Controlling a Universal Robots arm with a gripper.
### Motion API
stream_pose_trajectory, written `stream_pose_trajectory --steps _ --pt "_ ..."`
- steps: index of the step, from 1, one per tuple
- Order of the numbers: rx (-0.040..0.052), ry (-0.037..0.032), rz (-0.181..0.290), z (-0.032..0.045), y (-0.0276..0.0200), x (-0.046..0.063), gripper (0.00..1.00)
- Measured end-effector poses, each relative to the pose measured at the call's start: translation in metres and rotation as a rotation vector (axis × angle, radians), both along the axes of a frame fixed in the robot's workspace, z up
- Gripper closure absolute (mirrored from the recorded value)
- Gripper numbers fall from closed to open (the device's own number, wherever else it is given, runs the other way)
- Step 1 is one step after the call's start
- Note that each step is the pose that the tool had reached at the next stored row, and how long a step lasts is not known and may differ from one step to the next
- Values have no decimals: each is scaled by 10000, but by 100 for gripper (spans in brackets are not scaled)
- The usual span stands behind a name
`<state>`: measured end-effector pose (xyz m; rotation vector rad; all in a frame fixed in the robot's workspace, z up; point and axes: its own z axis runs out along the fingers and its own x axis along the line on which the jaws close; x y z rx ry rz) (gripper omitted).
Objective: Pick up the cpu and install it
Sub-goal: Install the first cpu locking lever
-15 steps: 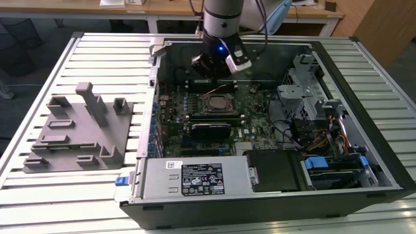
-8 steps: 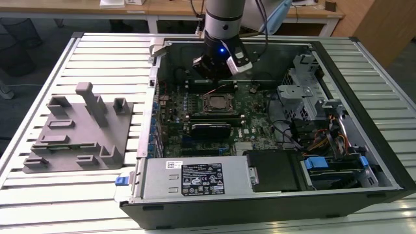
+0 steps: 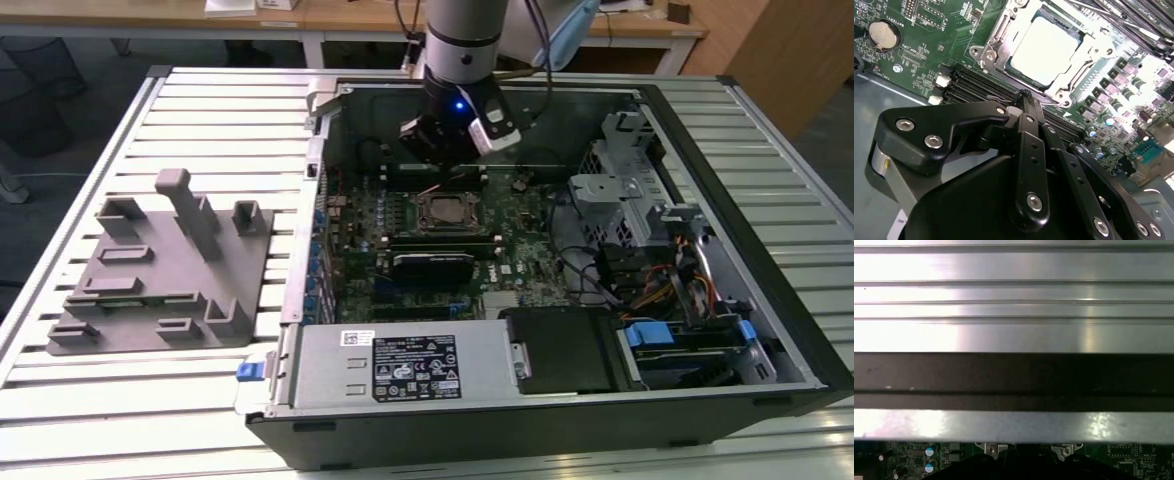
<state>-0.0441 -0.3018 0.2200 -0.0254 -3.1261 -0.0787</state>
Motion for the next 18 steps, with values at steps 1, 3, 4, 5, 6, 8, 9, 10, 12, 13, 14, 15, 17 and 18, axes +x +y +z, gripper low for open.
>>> stream_pose_trajectory --steps 1,3,4,5,6,8,9,10,12,13,14,15,17,18 --pt "0 0 0 -5 1 7 89" --pt "1 0 -1 -17 3 18 89" --pt "1 0 -1 -23 3 23 89" --pt "0 0 -1 -29 4 28 89" --pt "0 0 -1 -35 4 34 89" --pt "0 0 0 -47 5 46 89" --pt "0 0 0 -53 5 52 89" --pt "-1 0 0 -60 5 59 89" --pt "-2 0 0 -72 5 73 89" --pt "-1 0 0 -78 5 80 89" --pt "-1 0 0 -84 5 87 89" --pt "-2 0 0 -90 5 95 89" --pt "-2 0 -1 -102 5 110 89" --pt "-2 0 -1 -109 5 117 89"
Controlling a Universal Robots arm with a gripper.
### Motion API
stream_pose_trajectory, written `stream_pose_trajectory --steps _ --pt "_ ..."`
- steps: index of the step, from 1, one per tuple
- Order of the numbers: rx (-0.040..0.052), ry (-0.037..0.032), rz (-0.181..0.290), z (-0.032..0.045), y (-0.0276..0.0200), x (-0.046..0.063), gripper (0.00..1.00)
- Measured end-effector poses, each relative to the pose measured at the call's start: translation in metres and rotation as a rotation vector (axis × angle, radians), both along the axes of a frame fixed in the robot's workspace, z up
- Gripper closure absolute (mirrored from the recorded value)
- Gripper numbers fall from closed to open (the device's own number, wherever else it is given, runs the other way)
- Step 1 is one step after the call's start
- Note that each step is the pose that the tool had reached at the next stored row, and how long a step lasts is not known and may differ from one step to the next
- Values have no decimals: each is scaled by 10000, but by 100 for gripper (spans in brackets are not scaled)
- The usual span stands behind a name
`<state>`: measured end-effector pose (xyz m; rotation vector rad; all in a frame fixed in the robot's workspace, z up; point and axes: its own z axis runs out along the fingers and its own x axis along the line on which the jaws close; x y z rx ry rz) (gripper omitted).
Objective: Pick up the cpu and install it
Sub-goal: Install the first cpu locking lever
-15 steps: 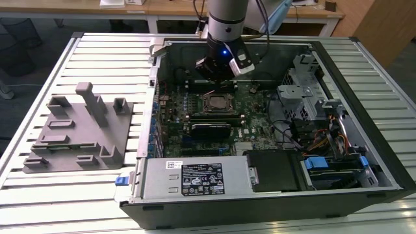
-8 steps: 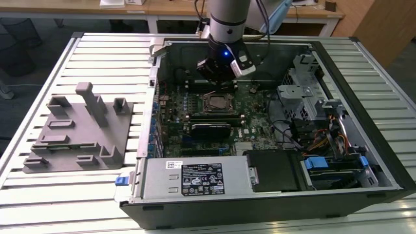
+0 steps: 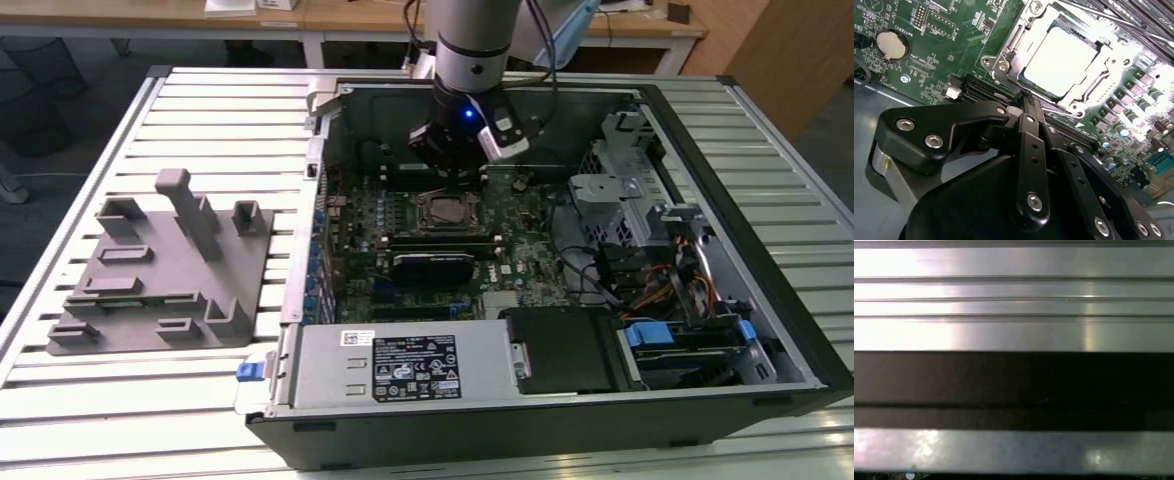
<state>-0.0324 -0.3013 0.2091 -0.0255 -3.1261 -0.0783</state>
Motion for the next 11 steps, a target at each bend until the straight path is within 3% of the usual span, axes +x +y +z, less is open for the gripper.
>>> stream_pose_trajectory --steps 11 --pt "1 0 0 -83 0 59 89"
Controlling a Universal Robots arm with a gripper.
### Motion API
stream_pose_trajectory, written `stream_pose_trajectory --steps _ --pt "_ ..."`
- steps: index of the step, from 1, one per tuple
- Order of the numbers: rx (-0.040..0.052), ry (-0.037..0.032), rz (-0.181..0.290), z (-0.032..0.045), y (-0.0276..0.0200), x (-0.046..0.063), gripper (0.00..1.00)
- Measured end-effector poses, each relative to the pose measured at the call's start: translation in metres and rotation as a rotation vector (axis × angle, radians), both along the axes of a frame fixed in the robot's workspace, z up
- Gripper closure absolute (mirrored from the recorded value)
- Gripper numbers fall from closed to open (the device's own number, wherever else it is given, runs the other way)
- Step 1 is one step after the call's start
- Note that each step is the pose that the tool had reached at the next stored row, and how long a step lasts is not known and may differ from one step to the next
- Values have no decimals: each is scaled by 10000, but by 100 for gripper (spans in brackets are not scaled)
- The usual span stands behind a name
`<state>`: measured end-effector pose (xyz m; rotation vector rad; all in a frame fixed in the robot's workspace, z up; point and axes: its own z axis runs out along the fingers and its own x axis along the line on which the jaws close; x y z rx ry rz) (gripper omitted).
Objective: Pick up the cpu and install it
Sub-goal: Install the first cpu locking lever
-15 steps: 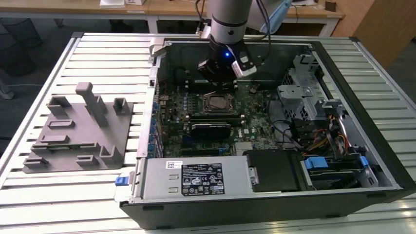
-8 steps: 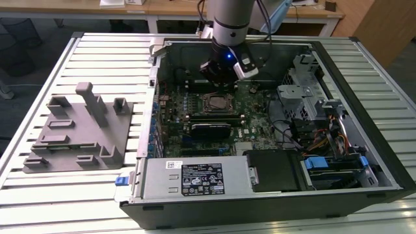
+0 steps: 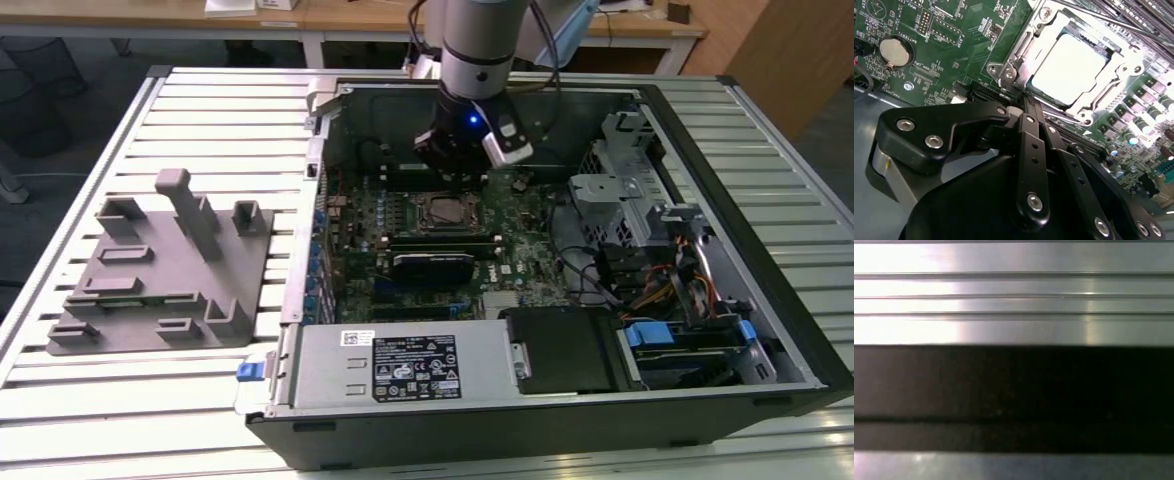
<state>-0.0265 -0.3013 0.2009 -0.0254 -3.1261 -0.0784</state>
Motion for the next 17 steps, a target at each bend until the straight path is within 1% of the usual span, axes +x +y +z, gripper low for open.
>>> stream_pose_trajectory --steps 4,9,17 --pt "-1 2 -1 -28 0 9 89" --pt "-2 1 0 -33 0 12 89" --pt "0 1 0 -2 0 13 89"
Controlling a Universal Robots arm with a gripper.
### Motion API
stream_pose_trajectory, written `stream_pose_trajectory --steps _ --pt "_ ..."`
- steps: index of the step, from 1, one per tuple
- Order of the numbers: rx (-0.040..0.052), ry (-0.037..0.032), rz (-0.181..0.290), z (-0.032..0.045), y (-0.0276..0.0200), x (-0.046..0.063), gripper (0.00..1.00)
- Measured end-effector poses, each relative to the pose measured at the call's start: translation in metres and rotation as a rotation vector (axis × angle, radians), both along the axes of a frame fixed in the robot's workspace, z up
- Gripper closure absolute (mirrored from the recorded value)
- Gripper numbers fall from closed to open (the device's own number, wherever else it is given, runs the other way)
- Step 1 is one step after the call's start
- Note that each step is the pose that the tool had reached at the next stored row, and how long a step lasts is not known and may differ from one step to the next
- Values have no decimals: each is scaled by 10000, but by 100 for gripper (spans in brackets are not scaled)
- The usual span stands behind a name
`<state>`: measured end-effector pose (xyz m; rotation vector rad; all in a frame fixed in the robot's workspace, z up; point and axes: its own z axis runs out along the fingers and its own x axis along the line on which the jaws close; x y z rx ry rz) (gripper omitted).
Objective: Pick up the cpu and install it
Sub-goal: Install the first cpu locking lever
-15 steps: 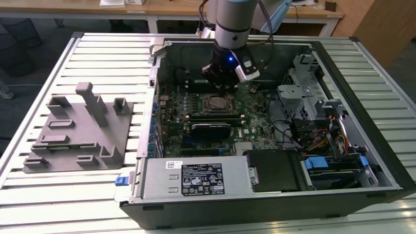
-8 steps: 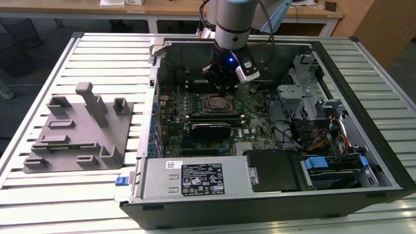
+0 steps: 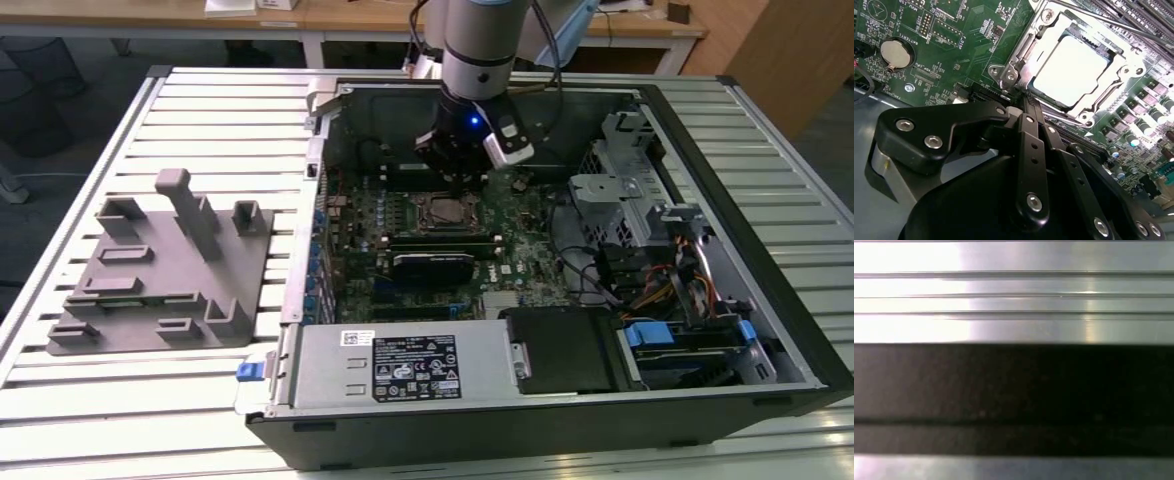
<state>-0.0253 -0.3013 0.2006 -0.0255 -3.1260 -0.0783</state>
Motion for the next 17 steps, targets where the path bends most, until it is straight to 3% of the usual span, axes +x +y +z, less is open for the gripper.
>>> stream_pose_trajectory --steps 5,11,14,17 --pt "-5 -2 0 8 1 2 89" --pt "-351 11 2 -12 1 14 89" --pt "-407 43 0 -31 0 27 89" --pt "-405 63 1 -38 2 33 89"
